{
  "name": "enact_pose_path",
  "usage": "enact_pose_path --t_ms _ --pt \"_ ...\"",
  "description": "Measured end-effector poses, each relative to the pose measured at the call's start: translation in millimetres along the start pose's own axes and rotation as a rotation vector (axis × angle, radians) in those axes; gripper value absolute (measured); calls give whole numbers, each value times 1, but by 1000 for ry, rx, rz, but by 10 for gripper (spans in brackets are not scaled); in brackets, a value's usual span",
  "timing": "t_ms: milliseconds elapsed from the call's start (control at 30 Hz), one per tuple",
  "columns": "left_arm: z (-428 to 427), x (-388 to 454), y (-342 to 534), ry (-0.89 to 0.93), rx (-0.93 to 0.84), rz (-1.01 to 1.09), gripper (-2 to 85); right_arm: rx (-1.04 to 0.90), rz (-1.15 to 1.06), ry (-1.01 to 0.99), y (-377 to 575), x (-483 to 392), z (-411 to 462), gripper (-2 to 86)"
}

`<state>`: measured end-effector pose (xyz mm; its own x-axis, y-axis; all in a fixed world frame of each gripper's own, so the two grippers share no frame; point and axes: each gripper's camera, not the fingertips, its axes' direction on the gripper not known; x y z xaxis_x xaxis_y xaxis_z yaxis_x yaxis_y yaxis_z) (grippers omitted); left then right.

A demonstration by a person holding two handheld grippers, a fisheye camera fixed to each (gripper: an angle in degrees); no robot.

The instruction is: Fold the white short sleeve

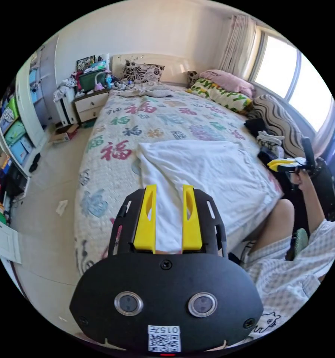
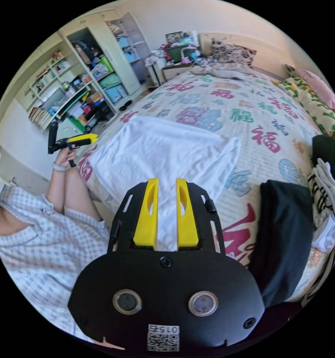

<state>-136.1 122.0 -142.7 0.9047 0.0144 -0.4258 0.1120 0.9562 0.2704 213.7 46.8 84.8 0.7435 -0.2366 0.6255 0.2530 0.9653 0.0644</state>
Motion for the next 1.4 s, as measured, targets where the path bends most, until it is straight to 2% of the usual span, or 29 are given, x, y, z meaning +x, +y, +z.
enact_pose_path --t_ms 200,333,500,633,733,900,1033,1133,1300,1400 --pt "25 -3 29 100 -125 -47 97 -132 -61 74 2 -33 51 76" --pt "9 -20 40 127 -68 -81 43 -108 -36 106 -8 -38 47 15" --pt "-13 -27 52 96 -41 -69 21 -123 -32 143 -13 -44 40 -2" --pt "-15 -39 64 87 -35 -91 32 -150 6 132 -25 -49 50 12" --pt "-44 -55 77 94 19 -136 67 -135 33 80 -34 -50 35 56" --pt "-100 -97 104 -30 143 -247 91 -42 42 151 -67 -60 -4 81" --pt "-91 -123 106 -38 46 -291 100 5 -44 160 -141 -86 -6 85" --pt "-85 -128 110 -45 46 -310 103 30 -134 134 -208 -115 19 98" --pt "-93 -134 120 -34 94 -334 100 -50 -216 93 -319 -157 92 104" --pt "-89 -135 121 -34 66 -317 98 -131 -211 98 -377 -174 141 110"
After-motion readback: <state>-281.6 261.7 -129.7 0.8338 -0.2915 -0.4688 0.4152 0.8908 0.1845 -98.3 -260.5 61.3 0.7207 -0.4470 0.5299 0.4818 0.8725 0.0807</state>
